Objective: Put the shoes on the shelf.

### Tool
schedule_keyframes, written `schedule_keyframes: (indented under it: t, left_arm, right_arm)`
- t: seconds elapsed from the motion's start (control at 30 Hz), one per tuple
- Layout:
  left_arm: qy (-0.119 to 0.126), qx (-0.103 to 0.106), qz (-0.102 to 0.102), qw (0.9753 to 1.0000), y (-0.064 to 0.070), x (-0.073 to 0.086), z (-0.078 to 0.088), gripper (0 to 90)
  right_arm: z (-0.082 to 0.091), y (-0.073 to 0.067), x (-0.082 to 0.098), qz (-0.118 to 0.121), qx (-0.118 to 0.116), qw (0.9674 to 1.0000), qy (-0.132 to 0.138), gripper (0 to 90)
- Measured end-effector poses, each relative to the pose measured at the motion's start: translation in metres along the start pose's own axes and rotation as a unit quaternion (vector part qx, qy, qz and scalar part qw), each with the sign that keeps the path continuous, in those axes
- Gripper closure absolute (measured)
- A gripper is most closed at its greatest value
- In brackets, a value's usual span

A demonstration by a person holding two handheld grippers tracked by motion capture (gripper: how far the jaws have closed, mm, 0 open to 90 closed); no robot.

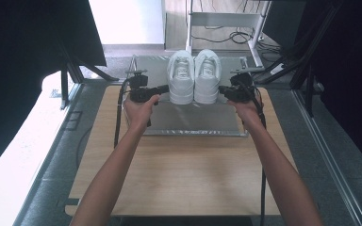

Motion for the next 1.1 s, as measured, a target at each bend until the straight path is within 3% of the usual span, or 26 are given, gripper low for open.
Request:
schedule_keyframes:
  t: [0.1,0.2,0.4,0.5,0.67,0.8,1.0,1.1]
  left_arm:
    - [-0.005,0.012,0.006,0.9999,-0.003,0.002,0.001,90.0]
    - [-0.003,0.026,0.017,0.9995,-0.005,0.004,0.002,90.0]
    - [-0.001,0.020,-0.007,0.9998,-0.006,0.004,0.004,84.0]
    - [0.002,0.010,-0.012,0.9999,-0.008,0.004,0.005,75.5]
    - [0.010,0.018,-0.008,0.9998,-0.009,0.003,0.012,54.2]
    - [0.022,0.013,-0.030,0.9992,-0.008,0.006,0.023,46.3]
    - [0.033,0.011,-0.065,0.9973,-0.004,0.014,0.043,41.0]
    - [0.026,0.016,-0.081,0.9962,-0.003,0.024,0.051,40.1]
  right_arm:
    - [0.000,0.000,0.002,-0.013,-0.016,0.9998,0.007,90.0]
    - [0.001,-0.001,0.003,-0.012,-0.016,0.9997,0.013,89.5]
    - [0.003,0.001,0.005,-0.009,-0.014,0.9996,0.020,79.8]
    - [0.006,0.002,0.007,-0.013,-0.015,0.9992,0.034,72.6]
    - [0.012,0.006,0.009,-0.020,-0.012,0.9982,0.056,63.4]
    - [0.022,0.006,0.008,-0.038,-0.017,0.9951,0.090,58.9]
    - [0.037,-0.004,0.019,-0.022,-0.020,0.9936,0.109,55.8]
    - [0.046,-0.010,0.025,-0.017,-0.023,0.9924,0.120,55.0]
Point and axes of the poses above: each handheld gripper's, and its own axes: z roughly backward along the jaws, x roughly out of its underside, y roughly to its right, the point moved 10 cm from there along -z, roughly forward along the jaws, and after that the axes turned 11 degrees about z, right-handed, at the moved point
